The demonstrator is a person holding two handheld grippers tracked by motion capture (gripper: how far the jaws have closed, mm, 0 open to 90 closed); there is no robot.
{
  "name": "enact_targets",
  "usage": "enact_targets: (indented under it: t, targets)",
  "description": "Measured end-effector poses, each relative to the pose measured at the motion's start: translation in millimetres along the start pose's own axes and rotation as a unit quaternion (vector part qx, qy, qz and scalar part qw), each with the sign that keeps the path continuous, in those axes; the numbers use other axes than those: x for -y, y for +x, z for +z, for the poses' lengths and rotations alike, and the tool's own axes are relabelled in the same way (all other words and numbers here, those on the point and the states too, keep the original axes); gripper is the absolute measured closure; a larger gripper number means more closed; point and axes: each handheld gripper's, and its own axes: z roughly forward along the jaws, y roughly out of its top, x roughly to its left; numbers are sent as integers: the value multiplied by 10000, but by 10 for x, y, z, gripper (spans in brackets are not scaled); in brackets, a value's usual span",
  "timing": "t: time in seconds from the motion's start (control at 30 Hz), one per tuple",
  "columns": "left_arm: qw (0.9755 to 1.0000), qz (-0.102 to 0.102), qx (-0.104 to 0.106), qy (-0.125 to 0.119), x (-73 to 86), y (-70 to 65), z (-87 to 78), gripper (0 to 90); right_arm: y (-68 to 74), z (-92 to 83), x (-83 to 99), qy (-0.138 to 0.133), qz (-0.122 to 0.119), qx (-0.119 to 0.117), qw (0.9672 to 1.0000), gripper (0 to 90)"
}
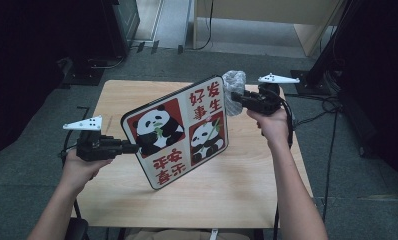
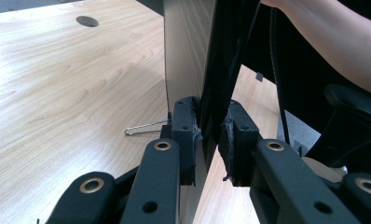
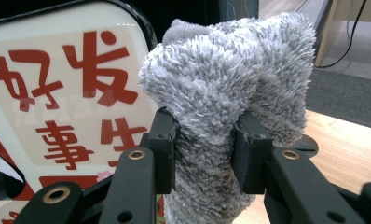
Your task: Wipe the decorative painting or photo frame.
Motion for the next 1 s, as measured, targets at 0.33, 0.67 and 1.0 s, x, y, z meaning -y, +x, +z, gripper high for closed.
enact_targets:
  t: [0.33,0.67,1.0]
  targets:
    - [10000,15,-76,24,-6,-17,0,777,-18,-8,80,74,-22,-29,10000,654]
    - [9999,4,-102,28,-7,-27,2,778,-67,12,169,20,89,-122,9999,654]
    - [9999,13,-127,33,-8,-32,4,779,-98,26,269,81,204,-143,9997,655]
